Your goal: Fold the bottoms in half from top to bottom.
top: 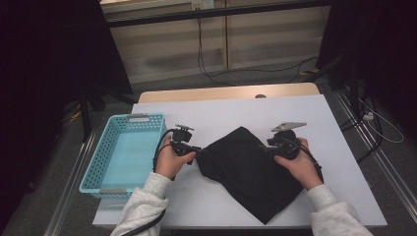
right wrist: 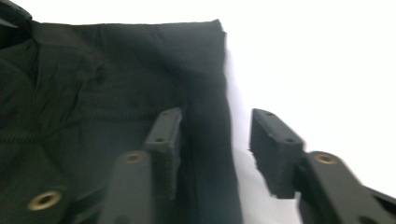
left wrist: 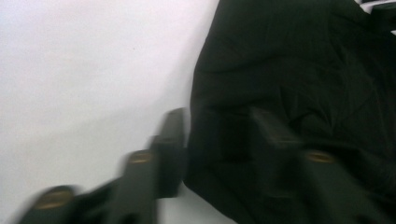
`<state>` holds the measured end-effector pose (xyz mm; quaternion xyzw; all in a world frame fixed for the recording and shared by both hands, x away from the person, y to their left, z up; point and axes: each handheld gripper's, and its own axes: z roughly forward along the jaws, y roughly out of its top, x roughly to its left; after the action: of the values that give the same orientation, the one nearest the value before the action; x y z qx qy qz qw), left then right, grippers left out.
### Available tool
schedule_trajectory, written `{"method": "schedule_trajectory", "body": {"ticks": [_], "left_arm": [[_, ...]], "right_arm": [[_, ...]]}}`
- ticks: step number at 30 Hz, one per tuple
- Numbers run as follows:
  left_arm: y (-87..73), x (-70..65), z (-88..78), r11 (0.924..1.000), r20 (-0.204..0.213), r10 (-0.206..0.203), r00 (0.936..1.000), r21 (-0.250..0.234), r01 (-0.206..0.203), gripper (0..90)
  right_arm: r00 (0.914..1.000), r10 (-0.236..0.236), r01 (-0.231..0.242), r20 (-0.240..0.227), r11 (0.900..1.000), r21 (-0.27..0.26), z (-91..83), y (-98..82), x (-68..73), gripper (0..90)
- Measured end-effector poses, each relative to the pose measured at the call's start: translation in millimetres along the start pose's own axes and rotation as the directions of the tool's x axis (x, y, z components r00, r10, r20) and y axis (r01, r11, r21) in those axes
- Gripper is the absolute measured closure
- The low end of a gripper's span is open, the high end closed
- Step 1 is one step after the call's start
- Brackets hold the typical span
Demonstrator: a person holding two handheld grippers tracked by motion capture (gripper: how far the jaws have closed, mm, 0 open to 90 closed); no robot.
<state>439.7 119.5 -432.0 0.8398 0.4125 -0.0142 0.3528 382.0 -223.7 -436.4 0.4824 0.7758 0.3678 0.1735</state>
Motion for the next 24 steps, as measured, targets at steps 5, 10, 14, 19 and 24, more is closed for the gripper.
{"method": "schedule_trajectory", "body": {"ticks": [5,10,14,19,24], "left_arm": [[-4.0,-6.7,-4.1,0.9976,-0.047,0.052,0.9975,-0.043,-0.054,30.7],[-11.7,-9.1,-5.8,0.9958,-0.042,0.070,0.9967,-0.056,-0.072,24.4],[-12.3,-9.2,-4.9,0.9955,-0.046,0.081,0.9957,-0.046,-0.083,23.0],[-13.7,-9.1,-1.9,0.9949,-0.065,0.089,0.9939,-0.041,-0.092,21.8],[-13.5,-12.0,-4.2,0.9937,-0.086,0.096,0.9917,-0.050,-0.100,21.8]], "right_arm": [[0.9998,0.021,-0.022,-0.006,0.999,-0.037,-26.6,-14.9,1.9,57.6],[0.9993,0.032,-0.032,-0.016,0.999,-0.020,-35.8,-33.5,7.7,66.0],[0.9996,0.022,-0.022,-0.017,1.000,-0.002,-35.2,-41.6,12.1,68.3],[0.9999,0.009,-0.009,-0.013,0.999,0.031,-24.4,-47.6,14.6,66.7],[0.9996,-0.017,0.018,-0.024,0.999,0.045,-20.3,-48.8,19.5,80.3]]}}
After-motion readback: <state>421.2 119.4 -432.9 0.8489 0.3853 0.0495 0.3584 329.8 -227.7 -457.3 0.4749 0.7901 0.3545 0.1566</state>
